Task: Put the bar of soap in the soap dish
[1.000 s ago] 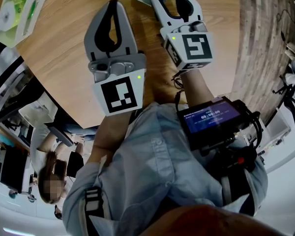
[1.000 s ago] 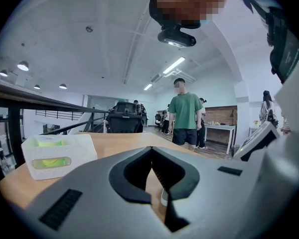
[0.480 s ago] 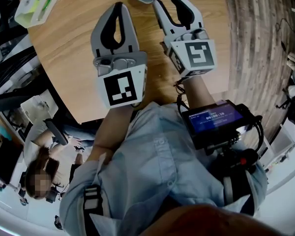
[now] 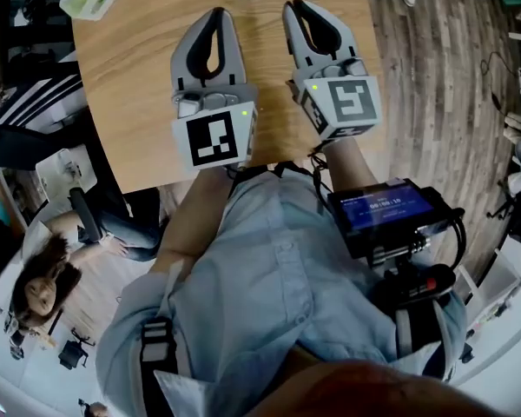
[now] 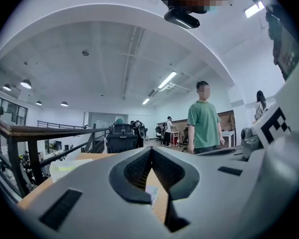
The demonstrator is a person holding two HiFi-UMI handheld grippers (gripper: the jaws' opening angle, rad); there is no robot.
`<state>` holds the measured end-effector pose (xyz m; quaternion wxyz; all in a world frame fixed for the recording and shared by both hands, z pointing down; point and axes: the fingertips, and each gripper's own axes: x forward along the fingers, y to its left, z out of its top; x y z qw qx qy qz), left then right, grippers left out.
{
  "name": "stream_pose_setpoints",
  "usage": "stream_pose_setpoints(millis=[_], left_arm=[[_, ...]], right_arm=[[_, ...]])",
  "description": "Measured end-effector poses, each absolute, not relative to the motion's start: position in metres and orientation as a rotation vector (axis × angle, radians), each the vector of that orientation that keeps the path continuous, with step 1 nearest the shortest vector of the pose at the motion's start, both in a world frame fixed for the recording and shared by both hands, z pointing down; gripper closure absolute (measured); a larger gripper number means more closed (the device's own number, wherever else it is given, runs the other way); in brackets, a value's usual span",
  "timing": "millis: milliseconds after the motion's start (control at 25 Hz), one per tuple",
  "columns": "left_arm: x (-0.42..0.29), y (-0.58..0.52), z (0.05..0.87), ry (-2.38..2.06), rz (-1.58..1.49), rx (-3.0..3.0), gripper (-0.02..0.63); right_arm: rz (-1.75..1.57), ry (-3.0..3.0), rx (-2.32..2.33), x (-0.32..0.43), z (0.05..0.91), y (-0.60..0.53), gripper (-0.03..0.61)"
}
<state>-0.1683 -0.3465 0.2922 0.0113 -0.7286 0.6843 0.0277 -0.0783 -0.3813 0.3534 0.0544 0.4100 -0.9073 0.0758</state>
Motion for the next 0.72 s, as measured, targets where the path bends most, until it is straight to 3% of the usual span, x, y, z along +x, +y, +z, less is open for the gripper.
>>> stream_pose_setpoints(millis=[120,720], left_arm=[[-0.165,-0.326,0.275,2.123,0.114,-2.228,0.606],[-0.140,-0.248,0.211,2.074,0.191,-2.099,0.606]], right_arm=[[0.171,-2.795,1.224,-0.078,0.333,-0.359,0.570],[-0.043,-2.951,1.130,-0.065,0.247,-0.280,0.571]])
